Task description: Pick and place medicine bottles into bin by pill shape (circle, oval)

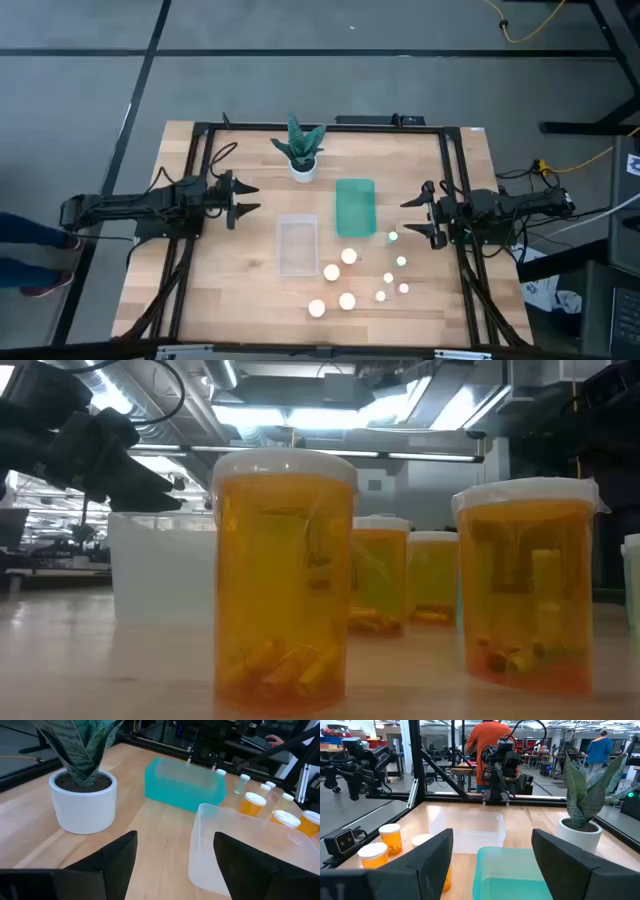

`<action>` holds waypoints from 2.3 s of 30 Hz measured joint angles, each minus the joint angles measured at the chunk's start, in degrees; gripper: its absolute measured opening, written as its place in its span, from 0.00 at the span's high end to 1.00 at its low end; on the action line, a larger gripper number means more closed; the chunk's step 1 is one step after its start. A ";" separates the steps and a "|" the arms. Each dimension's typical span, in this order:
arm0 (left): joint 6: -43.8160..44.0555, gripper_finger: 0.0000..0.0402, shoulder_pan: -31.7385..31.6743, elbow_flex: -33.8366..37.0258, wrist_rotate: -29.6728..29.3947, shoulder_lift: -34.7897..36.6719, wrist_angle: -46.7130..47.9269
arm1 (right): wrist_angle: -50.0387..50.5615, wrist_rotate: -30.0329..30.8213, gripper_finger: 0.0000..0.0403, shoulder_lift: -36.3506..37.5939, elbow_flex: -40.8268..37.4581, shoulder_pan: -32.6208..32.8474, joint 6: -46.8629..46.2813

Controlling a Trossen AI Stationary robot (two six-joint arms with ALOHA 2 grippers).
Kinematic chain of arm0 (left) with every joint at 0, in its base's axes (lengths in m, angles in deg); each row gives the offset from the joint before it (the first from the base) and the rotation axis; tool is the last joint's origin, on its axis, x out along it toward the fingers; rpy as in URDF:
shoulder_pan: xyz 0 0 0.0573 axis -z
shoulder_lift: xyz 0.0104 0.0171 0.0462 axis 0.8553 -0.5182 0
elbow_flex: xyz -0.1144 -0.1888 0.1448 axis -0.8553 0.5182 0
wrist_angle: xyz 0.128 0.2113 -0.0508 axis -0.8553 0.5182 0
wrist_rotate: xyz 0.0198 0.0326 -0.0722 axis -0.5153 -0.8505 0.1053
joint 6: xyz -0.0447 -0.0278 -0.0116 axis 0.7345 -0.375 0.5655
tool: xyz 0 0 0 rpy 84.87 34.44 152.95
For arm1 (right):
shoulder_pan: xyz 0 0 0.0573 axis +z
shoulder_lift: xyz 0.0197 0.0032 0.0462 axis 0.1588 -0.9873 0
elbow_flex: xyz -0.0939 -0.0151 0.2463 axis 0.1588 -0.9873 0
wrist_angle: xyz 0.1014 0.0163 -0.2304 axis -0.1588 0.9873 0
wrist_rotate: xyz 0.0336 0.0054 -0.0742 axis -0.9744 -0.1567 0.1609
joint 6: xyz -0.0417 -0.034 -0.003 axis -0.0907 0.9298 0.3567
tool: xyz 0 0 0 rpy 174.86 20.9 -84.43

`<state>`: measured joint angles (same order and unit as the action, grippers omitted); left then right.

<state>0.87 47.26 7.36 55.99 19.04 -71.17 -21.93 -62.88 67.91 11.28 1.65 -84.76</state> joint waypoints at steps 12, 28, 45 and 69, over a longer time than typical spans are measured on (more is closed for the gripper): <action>0.00 0.37 -0.01 0.00 0.02 -0.01 0.00 | -0.01 0.02 0.32 0.01 0.00 0.02 -0.02; 0.00 0.37 0.00 0.00 0.00 -0.02 0.00 | -0.02 0.00 0.32 0.00 0.00 0.02 -0.02; 0.00 0.37 -0.01 0.00 0.00 -0.01 0.00 | -0.01 0.00 0.32 0.00 0.00 0.01 -0.05; 0.02 0.37 0.00 0.00 0.00 -0.02 0.00 | -27.33 4.11 0.32 -26.60 0.00 -0.16 -8.13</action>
<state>0.89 47.26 7.36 55.99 19.02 -71.17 -49.26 -58.77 41.31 11.28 1.48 -92.88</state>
